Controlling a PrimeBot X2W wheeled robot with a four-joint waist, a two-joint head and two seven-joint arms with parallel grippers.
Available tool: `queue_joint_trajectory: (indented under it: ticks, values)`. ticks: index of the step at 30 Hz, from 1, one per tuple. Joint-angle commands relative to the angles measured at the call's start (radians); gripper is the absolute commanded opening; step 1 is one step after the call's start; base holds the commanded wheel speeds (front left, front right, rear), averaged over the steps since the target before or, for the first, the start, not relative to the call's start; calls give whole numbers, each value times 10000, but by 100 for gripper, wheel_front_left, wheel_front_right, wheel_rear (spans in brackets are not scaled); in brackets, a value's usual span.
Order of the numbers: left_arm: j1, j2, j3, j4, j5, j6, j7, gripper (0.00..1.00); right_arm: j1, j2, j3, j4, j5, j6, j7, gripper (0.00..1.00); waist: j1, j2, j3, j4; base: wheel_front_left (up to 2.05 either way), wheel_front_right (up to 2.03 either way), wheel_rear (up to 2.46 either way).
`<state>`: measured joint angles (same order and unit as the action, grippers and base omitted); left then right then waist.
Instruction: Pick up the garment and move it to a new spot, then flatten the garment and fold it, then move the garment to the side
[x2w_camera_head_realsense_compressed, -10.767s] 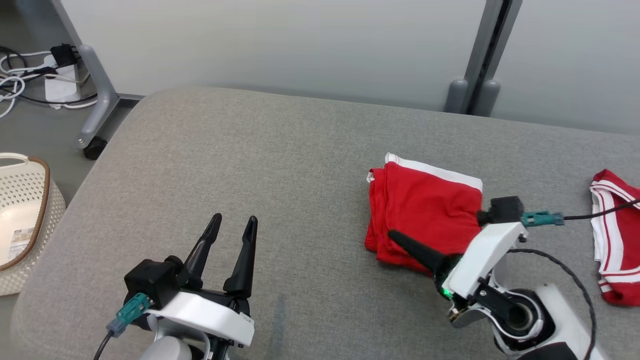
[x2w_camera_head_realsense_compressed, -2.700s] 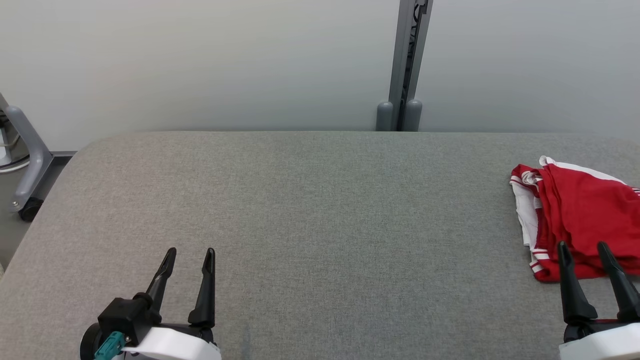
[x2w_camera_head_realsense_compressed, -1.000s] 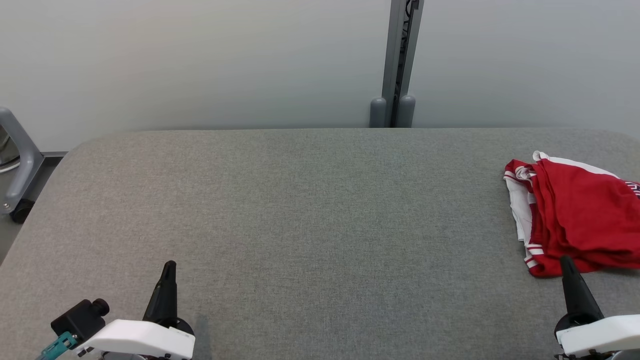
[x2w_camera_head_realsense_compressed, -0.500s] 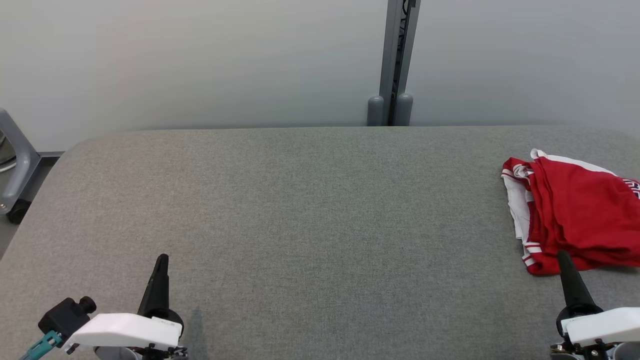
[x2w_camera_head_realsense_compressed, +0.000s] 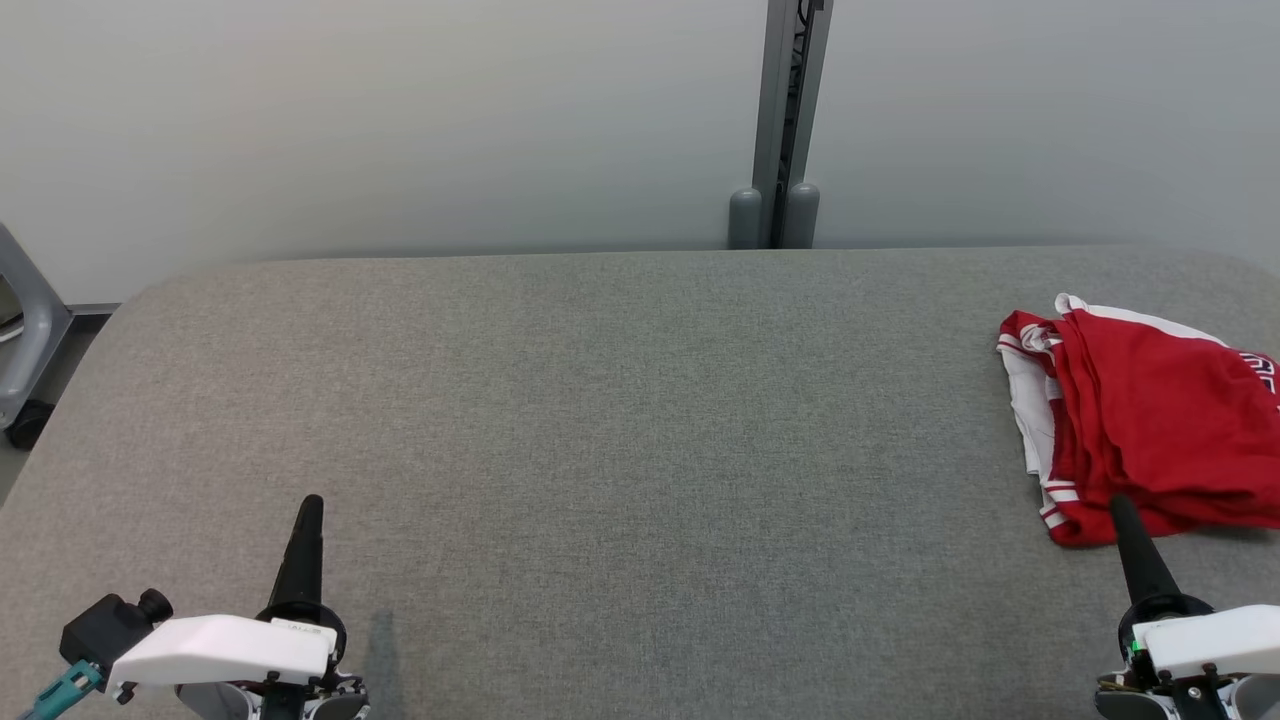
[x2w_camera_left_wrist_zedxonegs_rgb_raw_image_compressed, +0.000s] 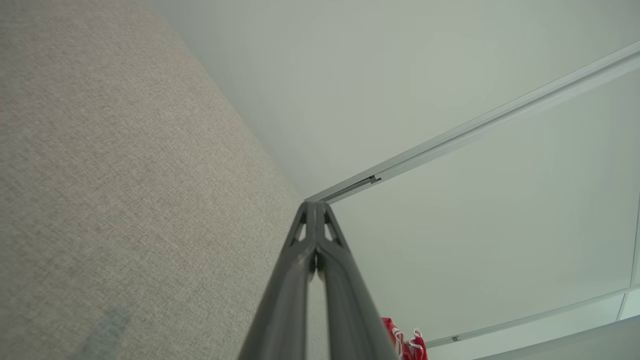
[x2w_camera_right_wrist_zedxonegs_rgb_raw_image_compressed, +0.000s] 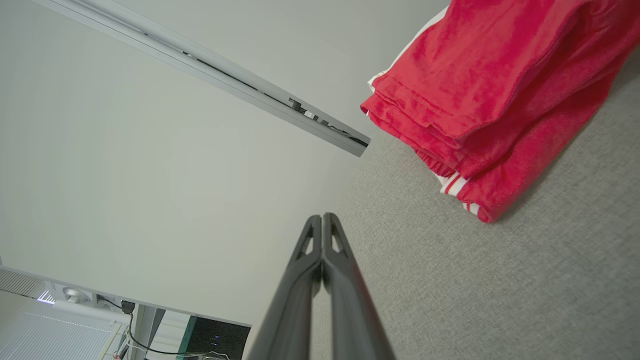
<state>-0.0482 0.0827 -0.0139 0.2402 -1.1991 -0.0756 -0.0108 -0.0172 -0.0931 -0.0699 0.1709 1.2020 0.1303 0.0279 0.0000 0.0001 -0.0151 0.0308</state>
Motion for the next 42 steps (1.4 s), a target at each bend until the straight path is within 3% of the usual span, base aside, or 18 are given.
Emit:
queue_joint_trajectory:
  ticks: [1, 42]
  values:
    - [-276, 31, 124, -68, -231, -68, 58, 0, -250, -34, -71, -45, 243, 6, 70, 0, 0, -1, 4, -6, 0, 0, 0]
    - [-579, -220, 1015, 22, -3106, -457, 965, 0, -781, 290, -356, 544, 3111, 7, 664, 0, 0, -1, 125, -212, 0, 0, 0]
